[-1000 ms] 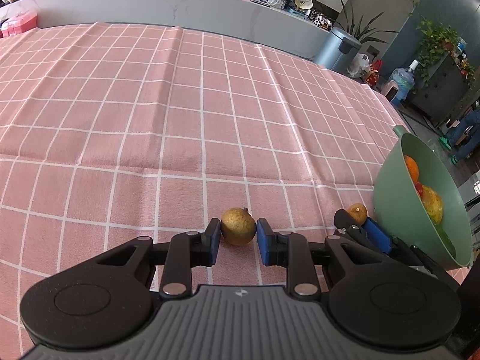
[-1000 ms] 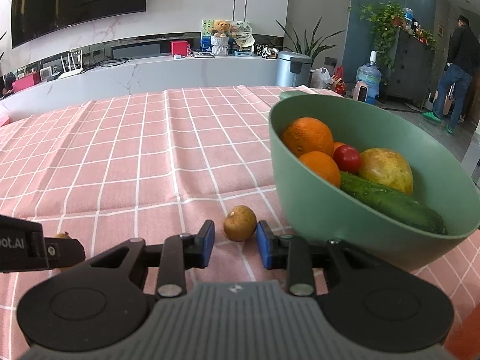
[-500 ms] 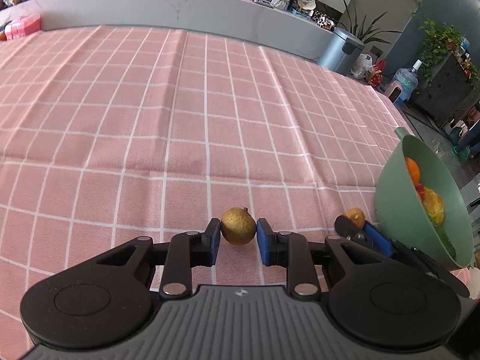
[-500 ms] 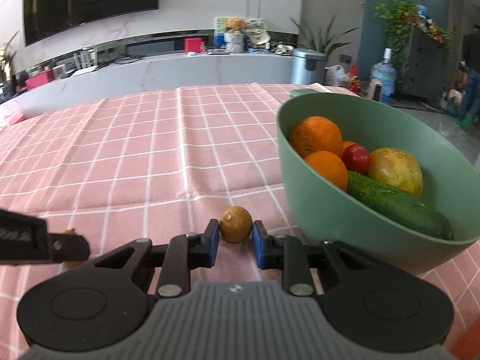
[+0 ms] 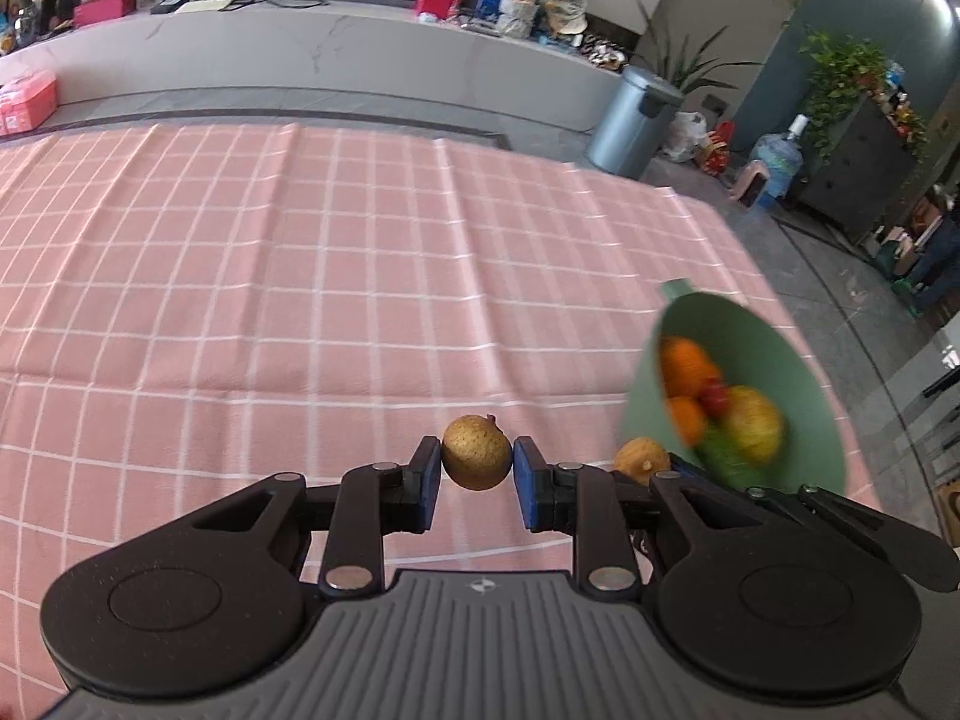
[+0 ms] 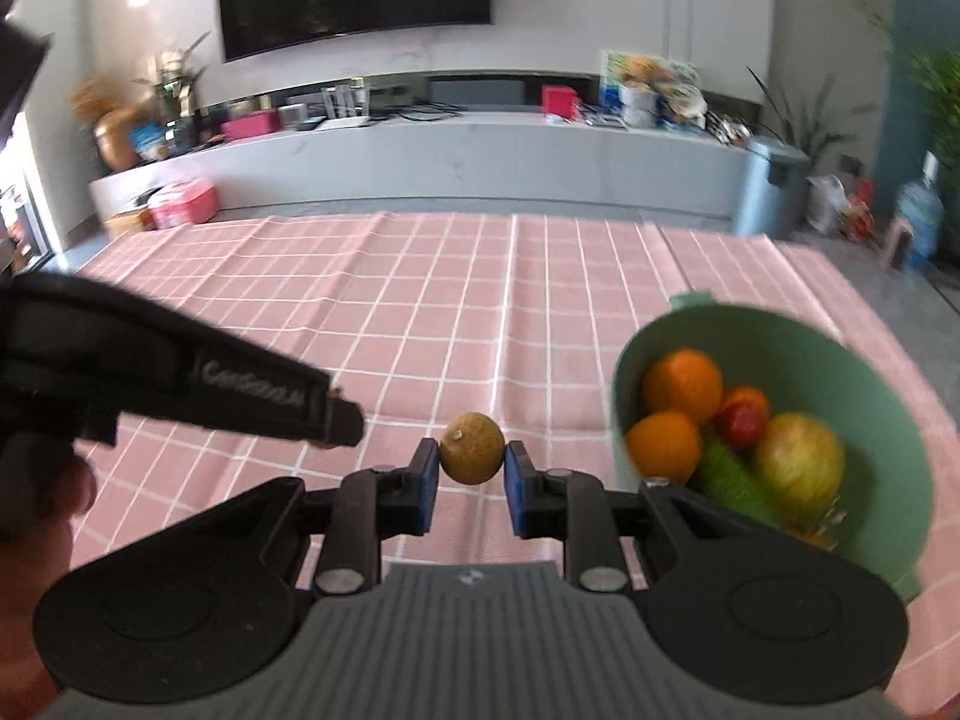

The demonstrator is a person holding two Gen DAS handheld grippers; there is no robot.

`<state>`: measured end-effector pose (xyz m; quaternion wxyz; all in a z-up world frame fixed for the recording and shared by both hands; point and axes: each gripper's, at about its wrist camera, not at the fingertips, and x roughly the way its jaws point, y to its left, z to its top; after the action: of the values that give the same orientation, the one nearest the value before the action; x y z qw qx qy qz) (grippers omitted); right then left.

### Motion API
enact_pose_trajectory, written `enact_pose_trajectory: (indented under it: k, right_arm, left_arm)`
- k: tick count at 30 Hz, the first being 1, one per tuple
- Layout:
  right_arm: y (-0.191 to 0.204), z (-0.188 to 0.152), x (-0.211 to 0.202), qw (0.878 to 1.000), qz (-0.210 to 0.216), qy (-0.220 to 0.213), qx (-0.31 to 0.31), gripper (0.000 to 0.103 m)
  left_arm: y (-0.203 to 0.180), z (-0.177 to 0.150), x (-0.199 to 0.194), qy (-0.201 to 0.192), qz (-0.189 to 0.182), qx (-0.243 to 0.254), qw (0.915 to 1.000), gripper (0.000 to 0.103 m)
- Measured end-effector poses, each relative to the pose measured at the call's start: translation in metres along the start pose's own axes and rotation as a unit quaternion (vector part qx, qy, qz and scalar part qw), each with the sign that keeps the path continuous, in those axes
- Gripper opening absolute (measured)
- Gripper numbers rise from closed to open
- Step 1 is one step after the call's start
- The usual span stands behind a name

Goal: Organize fruits
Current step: 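Release the brown fruit into the colander with the left tool while the right tool releases its fruit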

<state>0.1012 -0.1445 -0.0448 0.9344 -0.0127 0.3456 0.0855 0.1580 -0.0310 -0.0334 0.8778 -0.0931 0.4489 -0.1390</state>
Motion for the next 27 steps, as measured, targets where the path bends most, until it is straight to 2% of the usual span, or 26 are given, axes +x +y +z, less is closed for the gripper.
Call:
enact_pose_trajectory:
  k: [4, 8, 16, 21, 27]
  right_arm:
    - [-0.025, 0.008, -0.020, 0.999, 0.011, 0.005, -0.031, 0.019]
    - [-0.051, 0.015, -0.036, 0.998, 0.004, 0.006, -0.063, 0.019]
    - [-0.101, 0.026, -0.044, 0.993, -0.022, 0.025, -0.110, 0.018]
    - [-0.131, 0.027, -0.025, 0.991, -0.026, 0.061, -0.115, 0.018]
    - [-0.145, 0.019, 0.000, 0.989, -0.022, 0.091, -0.114, 0.019]
  left_arm:
    - [-0.024, 0.006, -0.001, -0.002, -0.023, 0.005, 0.9997, 0.028]
    - [-0.054, 0.010, 0.002, -0.001, -0.048, 0.024, 0.9986, 0.029]
    - [-0.105, 0.013, 0.035, 0.031, -0.089, 0.056, 0.9940, 0.028]
    - [-0.116, 0.012, 0.061, 0.058, -0.082, 0.071, 0.9924, 0.028]
    - [-0.118, 0.007, 0.085, 0.081, -0.072, 0.074, 0.9914, 0.029]
